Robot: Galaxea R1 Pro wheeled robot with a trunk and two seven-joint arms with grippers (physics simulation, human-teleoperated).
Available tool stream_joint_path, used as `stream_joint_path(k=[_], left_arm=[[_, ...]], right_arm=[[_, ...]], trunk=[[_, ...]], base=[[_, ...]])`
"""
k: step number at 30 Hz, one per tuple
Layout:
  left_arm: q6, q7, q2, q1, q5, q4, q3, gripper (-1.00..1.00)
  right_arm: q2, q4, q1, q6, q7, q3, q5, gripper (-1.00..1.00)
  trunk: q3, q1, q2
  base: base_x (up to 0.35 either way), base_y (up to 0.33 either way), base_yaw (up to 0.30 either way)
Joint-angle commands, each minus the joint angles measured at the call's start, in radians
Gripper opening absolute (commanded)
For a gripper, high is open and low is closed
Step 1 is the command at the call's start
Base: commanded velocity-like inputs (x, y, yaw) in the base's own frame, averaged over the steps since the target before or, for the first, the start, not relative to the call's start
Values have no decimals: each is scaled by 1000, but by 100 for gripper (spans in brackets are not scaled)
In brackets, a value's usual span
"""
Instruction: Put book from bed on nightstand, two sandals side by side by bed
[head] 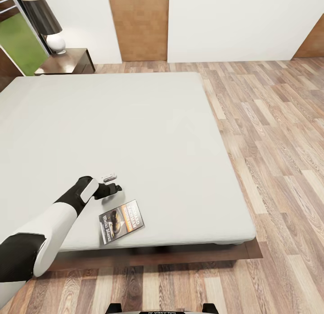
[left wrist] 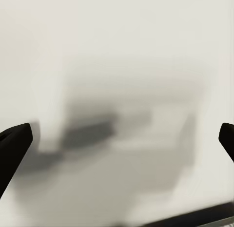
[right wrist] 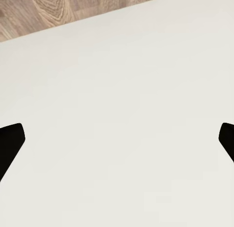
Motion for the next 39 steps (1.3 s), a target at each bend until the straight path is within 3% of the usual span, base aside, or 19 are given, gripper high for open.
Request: stream_joint_path(k=[1,39], left_arm=[[-46,-23,1,1,42,28,-3,100],[-48,-20,1,1,42,27,-4,100]], right_arm=[[0,1,0,2,-3,-8,10,100],[0,1,0,2,-3,-9,10,100]], trunk=[[-1,7,0],[-1,7,0]], base=[[0,0,0],[-41,0,0]])
